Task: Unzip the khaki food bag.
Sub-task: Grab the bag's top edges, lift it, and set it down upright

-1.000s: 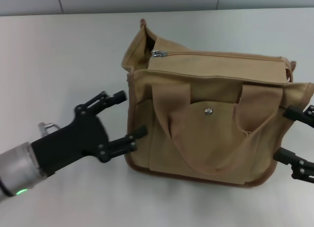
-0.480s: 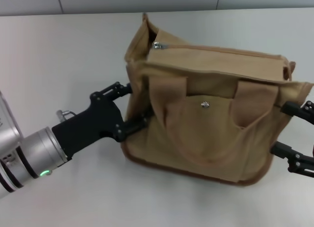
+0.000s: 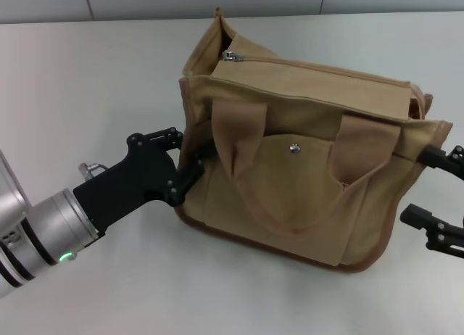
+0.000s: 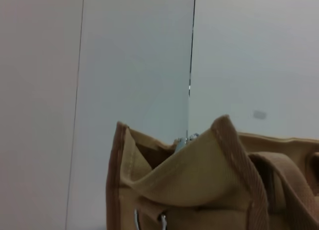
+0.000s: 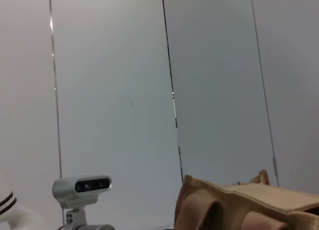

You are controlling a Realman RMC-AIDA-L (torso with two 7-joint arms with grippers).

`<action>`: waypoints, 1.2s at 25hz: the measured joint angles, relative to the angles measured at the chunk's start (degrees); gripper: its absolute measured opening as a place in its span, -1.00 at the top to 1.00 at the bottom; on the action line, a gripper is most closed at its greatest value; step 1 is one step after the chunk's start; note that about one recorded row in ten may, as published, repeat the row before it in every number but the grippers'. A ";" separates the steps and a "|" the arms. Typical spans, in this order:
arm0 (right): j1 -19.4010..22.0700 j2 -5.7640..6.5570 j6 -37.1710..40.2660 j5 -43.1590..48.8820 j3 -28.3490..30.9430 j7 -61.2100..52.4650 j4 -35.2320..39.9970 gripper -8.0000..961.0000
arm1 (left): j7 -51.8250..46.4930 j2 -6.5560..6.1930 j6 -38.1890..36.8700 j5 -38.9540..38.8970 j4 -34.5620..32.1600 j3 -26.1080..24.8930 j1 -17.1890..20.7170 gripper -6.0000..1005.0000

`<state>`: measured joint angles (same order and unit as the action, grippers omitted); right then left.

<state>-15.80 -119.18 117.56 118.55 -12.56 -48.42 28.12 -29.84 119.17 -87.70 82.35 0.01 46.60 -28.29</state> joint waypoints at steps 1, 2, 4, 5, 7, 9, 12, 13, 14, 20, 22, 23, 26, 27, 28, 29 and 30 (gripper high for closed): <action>0.07 0.00 0.00 -0.21 0.00 0.00 0.00 -0.77 | 0.00 0.00 -0.20 0.02 0.01 0.07 -0.08 0.14; 0.18 0.00 0.00 -0.66 0.00 0.00 0.00 -0.77 | -0.03 0.00 -0.57 0.37 -0.08 0.34 -0.31 0.23; 0.27 0.00 0.00 -0.89 -0.01 0.04 0.00 -0.77 | -0.08 0.00 -0.60 0.46 -0.16 0.42 -0.39 0.43; 0.32 0.00 0.00 -1.22 -0.01 0.13 0.00 -0.77 | -0.11 0.00 -0.68 0.55 -0.31 0.48 -0.47 0.49; 0.66 0.00 0.00 -3.43 0.08 0.42 -0.43 -0.77 | 0.22 0.01 -1.10 0.55 -0.56 0.01 -0.34 0.62; 0.84 0.00 -0.07 -4.78 0.41 0.43 -1.31 -0.77 | 0.25 0.01 -1.23 0.52 -0.59 -0.24 -0.34 0.75; 1.40 0.02 -1.36 -12.08 4.31 1.82 -6.98 -0.77 | 0.32 -0.04 -2.54 0.50 -2.17 -1.93 -0.09 0.84; 1.40 0.02 -1.36 -12.08 4.31 1.82 -6.98 -0.77 | 0.32 -0.04 -2.54 0.50 -2.17 -1.93 -0.09 0.85; 1.51 0.02 -1.55 -13.33 5.50 2.26 -8.21 -0.77 | 0.25 -0.09 -3.44 0.49 -3.15 -2.27 0.13 0.86; 0.95 0.00 -3.44 -15.91 12.60 2.35 -13.91 -0.77 | -2.79 -0.47 -9.11 0.44 -10.16 -3.54 1.07 0.88; -0.16 0.00 -3.52 -15.96 14.24 2.28 -15.58 -0.77 | -4.96 -0.45 -10.93 0.38 -14.68 -3.56 1.66 0.87; -0.16 0.00 -3.52 -15.96 14.24 2.28 -15.58 -0.77 | -4.96 -0.45 -10.93 0.38 -14.68 -3.56 1.66 0.87; -2.31 0.00 -3.23 -15.99 15.23 2.21 -16.70 -0.77 | -5.82 -0.48 -13.20 0.36 -18.34 -3.41 1.73 0.87; -4.16 0.00 -3.14 -16.00 15.38 1.98 -17.58 -0.77 | -6.45 -0.48 -14.15 0.36 -20.08 -3.37 1.48 0.87; -4.16 0.00 -3.14 -16.00 15.38 1.98 -17.58 -0.77 | -6.59 -0.48 -14.56 0.36 -20.67 -3.35 1.34 0.87; -5.12 0.00 -3.13 -16.05 15.45 1.26 -17.97 -0.77 | -6.59 -0.48 -14.56 0.36 -20.67 -3.35 1.34 0.87; -7.34 0.01 -3.66 -16.35 15.50 -1.60 -18.45 -0.77 | -6.40 -0.33 -15.27 0.39 -22.12 -2.77 0.97 0.87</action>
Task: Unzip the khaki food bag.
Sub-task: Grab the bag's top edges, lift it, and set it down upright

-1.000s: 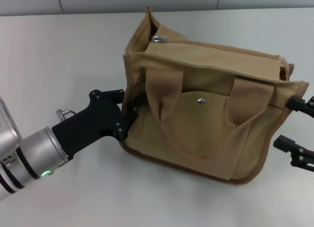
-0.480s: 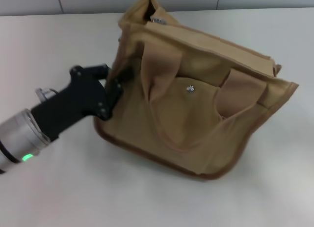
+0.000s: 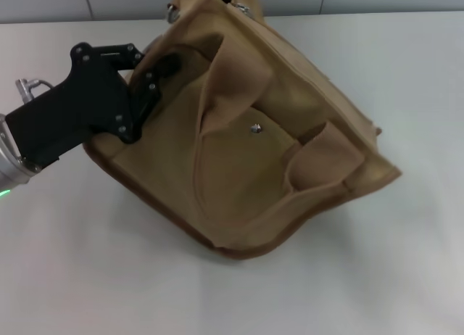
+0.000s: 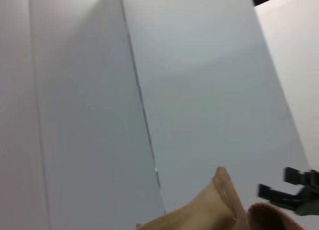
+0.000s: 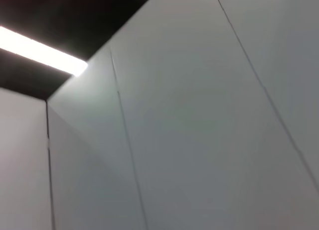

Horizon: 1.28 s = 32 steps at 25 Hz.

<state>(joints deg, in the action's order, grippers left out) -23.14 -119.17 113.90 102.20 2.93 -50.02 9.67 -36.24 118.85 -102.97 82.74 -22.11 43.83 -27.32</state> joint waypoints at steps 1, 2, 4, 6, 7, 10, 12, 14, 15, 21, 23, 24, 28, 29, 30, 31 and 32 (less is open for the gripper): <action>0.00 0.00 0.00 0.00 0.00 0.00 0.00 -0.77 | 0.00 0.00 0.00 0.00 0.00 0.00 0.00 0.87; -3.10 -0.01 -1.86 -0.23 -0.32 -4.28 -0.12 -0.77 | 0.22 0.08 -0.03 0.02 -0.55 0.95 -0.36 0.87; -4.11 0.00 -2.59 -0.14 -0.64 -4.70 -0.06 -0.77 | 0.49 0.07 0.22 0.01 -0.63 1.58 -0.57 0.87; -7.40 -0.02 -5.24 0.49 -2.08 -3.71 0.10 -0.77 | 1.29 0.10 0.71 0.00 -0.64 2.28 -0.82 0.87; -10.30 -0.16 -8.26 0.79 -4.16 0.41 -0.27 -0.77 | 2.13 0.12 0.93 -0.02 -0.65 2.45 -0.91 0.87; -12.76 -0.22 -11.26 0.82 -6.01 3.53 -1.69 -0.77 | 2.34 0.09 0.93 -0.05 -0.66 2.46 -0.94 0.87; -15.83 -0.33 -14.48 0.84 -8.81 5.64 -3.91 -0.77 | 2.34 0.06 0.88 -0.07 -0.72 2.49 -1.06 0.87; -16.68 -0.37 -15.48 0.85 -9.85 6.03 -4.42 -0.77 | 2.36 0.06 0.87 -0.07 -0.73 2.49 -1.09 0.87; -17.43 -0.41 -16.51 0.87 -10.58 6.26 -4.87 -0.77 | 2.38 0.06 0.86 -0.07 -0.74 2.49 -1.13 0.87; -20.38 -0.38 -20.61 0.93 -18.26 5.39 -4.93 -0.77 | 2.76 0.12 0.80 -0.06 -0.75 2.48 -1.31 0.87; -19.82 -0.33 -20.72 0.93 -21.28 4.09 -4.26 -0.77 | 3.03 0.16 0.85 -0.07 -0.67 2.41 -1.35 0.87; -18.82 -0.27 -20.68 0.94 -22.63 3.00 -3.89 -0.77 | 3.05 0.15 0.86 -0.08 -0.66 2.32 -1.35 0.87; -13.28 -0.15 -18.81 0.96 -25.45 0.38 -1.16 -0.77 | 3.07 0.17 0.92 -0.80 -0.53 2.16 -1.43 0.87; -11.97 -0.15 -18.61 0.97 -25.79 -0.13 -0.35 -0.77 | 3.08 0.17 0.96 -1.21 -0.45 2.24 -1.44 0.87; -10.72 -0.15 -18.60 0.98 -25.89 -0.52 0.47 -0.77 | 3.08 0.20 0.98 -1.36 -0.38 2.26 -1.48 0.87; -9.36 -0.15 -18.60 0.98 -25.96 -0.80 1.19 -0.77 | 3.09 0.22 0.99 -1.45 -0.34 2.26 -1.50 0.87; -8.18 -0.14 -18.60 0.98 -26.00 -0.93 1.80 -0.77 | 3.10 0.24 0.96 -1.55 -0.34 2.17 -1.55 0.87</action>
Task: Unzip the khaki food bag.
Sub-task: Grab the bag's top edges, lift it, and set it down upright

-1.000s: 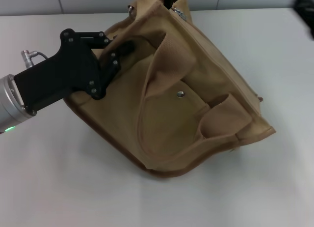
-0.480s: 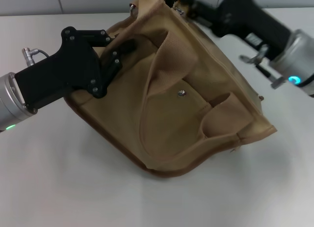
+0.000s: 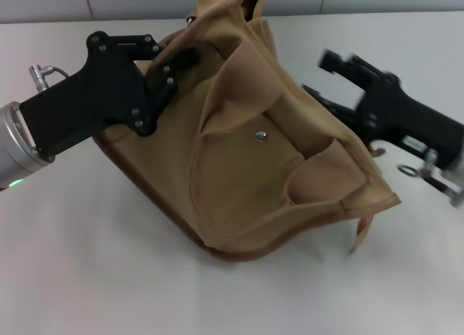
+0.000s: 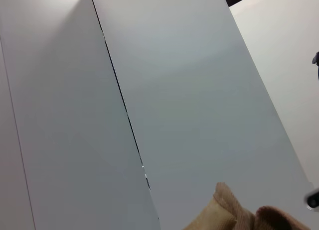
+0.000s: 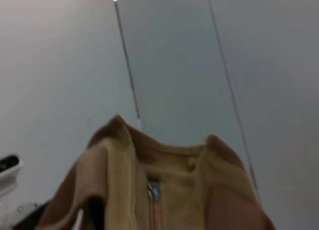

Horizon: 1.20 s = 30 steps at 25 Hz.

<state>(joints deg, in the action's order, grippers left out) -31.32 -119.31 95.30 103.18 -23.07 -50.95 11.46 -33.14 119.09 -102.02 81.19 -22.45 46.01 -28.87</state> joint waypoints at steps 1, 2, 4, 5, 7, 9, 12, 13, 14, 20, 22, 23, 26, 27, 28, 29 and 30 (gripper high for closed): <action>1.14 0.02 0.07 -0.05 0.08 0.00 0.48 -0.77 | 0.00 0.00 0.00 0.00 0.00 0.00 0.00 0.87; 2.17 0.02 0.22 -0.14 0.25 -0.01 0.89 -0.77 | 0.01 0.00 -0.12 0.00 -0.04 0.01 -0.04 0.87; 3.49 -0.02 1.79 -1.38 1.59 0.05 0.99 -0.77 | 0.10 0.00 -0.31 -0.01 -0.16 0.18 -0.18 0.87; 3.91 -0.08 3.21 -3.00 2.48 0.37 0.70 -0.77 | 0.36 -0.01 -0.43 -0.01 -0.22 0.40 -0.27 0.87; 4.16 -0.18 6.04 -7.37 3.42 2.79 -0.87 -0.77 | 0.91 -0.04 -0.52 -0.02 -0.29 0.89 -0.33 0.87; 3.21 -0.27 8.28 -11.33 3.30 8.39 -3.69 -0.77 | 3.10 -0.15 -1.04 -0.11 -0.55 2.89 -0.50 0.87; -0.36 -0.36 7.39 -12.22 2.93 17.19 -7.71 -0.77 | 3.71 -0.16 -1.54 -0.13 -0.71 3.40 -0.92 0.87; -1.75 -0.37 6.31 -12.07 2.64 19.68 -8.91 -0.77 | 3.71 -0.17 -1.66 -0.13 -0.72 3.45 -1.06 0.87; -3.03 -0.41 5.11 -12.01 2.10 22.12 -10.09 -0.77 | 3.71 -0.17 -1.77 -0.13 -0.77 3.51 -1.10 0.87; -8.76 -0.44 -1.34 -11.13 -3.95 31.25 -16.13 -0.77 | 3.71 -0.29 -2.38 -0.16 -1.38 3.86 -1.15 0.87; -8.70 -0.40 -1.55 -10.33 -4.58 31.23 -16.15 -0.77 | 3.67 -0.29 -2.38 -0.16 -1.40 3.72 -1.17 0.87; -8.26 -0.34 -1.54 -9.21 -5.14 31.23 -15.97 -0.77 | 3.61 -0.28 -2.32 -0.22 -1.40 3.61 -1.23 0.87; -5.52 -0.22 -0.35 -5.63 -5.90 31.29 -14.21 -0.77 | 3.40 -0.33 -1.86 -0.63 -1.41 3.52 -1.64 0.87; -4.18 -0.22 0.44 -4.37 -5.94 31.34 -13.21 -0.77 | 3.37 -0.34 -1.71 -0.74 -1.42 3.50 -1.78 0.87; -1.48 -0.25 2.55 -2.27 -6.00 31.70 -11.30 -0.77 | 3.37 -0.33 -1.43 -0.92 -1.44 3.42 -1.89 0.87; -1.48 -0.25 2.55 -2.27 -6.00 31.70 -11.30 -0.77 | 3.35 -0.30 -1.24 -1.01 -1.45 3.37 -1.97 0.87; 0.74 -0.26 3.89 -1.79 -5.86 31.70 -10.13 -0.77 | 3.34 -0.29 -1.12 -1.07 -1.46 3.34 -2.02 0.87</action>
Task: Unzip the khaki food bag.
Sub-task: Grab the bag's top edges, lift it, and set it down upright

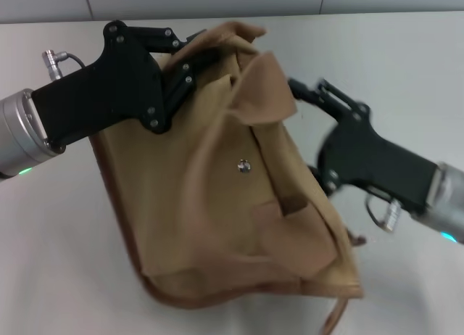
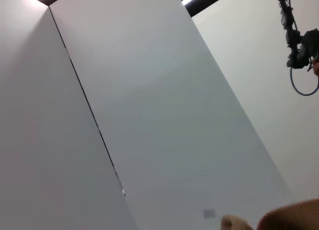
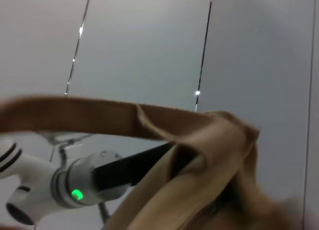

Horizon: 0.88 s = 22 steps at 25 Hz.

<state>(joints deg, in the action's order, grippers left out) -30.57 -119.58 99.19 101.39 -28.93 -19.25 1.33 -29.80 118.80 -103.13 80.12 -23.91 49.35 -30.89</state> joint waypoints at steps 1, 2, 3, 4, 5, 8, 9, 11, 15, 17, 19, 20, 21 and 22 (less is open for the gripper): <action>0.00 0.00 0.00 0.00 0.00 0.00 0.00 -0.77 | -0.03 0.04 0.18 -0.14 0.00 -0.02 -0.10 0.87; 1.44 0.00 0.67 0.00 0.12 0.00 0.76 -0.77 | -0.07 0.04 0.30 -0.37 0.00 -0.01 -0.19 0.87; 2.58 0.01 1.13 0.01 0.21 0.00 1.42 -0.77 | -0.08 0.04 0.34 -0.43 0.00 -0.01 -0.23 0.87; 3.73 0.01 1.68 -0.04 0.37 0.00 2.05 -0.77 | -0.10 0.04 0.36 -0.50 0.02 0.00 -0.26 0.87; 4.58 0.01 2.33 -0.22 0.63 0.00 2.37 -0.77 | -0.11 0.04 0.39 -0.63 0.04 0.05 -0.29 0.87; 7.25 -0.16 6.81 -3.90 4.78 0.34 1.37 -0.77 | -0.11 0.03 0.37 -0.70 0.05 0.41 -0.31 0.87; 7.63 -0.19 8.10 -5.54 6.32 1.26 0.26 -0.77 | -0.11 0.02 0.30 -0.70 0.05 0.50 -0.31 0.87; 7.58 -0.26 9.77 -8.48 9.38 5.17 -3.01 -0.77 | -0.06 0.02 0.19 -0.63 0.06 0.72 -0.31 0.87; 4.05 -0.27 8.24 -9.61 12.26 14.21 -7.88 -0.77 | 0.13 0.03 0.13 -0.51 0.21 1.67 -0.09 0.87; 1.26 -0.26 6.00 -9.52 12.01 15.20 -8.64 -0.77 | 0.12 0.02 0.12 -0.51 0.21 1.79 -0.02 0.87; -1.07 -0.25 3.77 -9.50 11.81 15.73 -9.07 -0.77 | 0.10 0.02 0.06 -0.54 0.22 2.02 0.11 0.87; -2.87 -0.24 1.96 -9.29 11.80 16.15 -9.47 -0.77 | 0.02 0.02 -0.04 -0.59 0.24 2.06 0.16 0.87; -2.87 -0.24 1.96 -9.29 11.80 16.15 -9.47 -0.77 | 0.02 0.02 -0.04 -0.59 0.24 2.06 0.16 0.87; -3.51 -0.23 1.61 -8.80 11.81 16.15 -9.55 -0.77 | -0.04 0.02 -0.08 -0.60 0.25 2.07 0.19 0.87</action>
<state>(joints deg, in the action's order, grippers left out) -34.09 -119.81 100.81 92.59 -17.12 -3.11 -8.22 -29.85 118.82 -103.21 79.52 -23.66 51.41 -30.70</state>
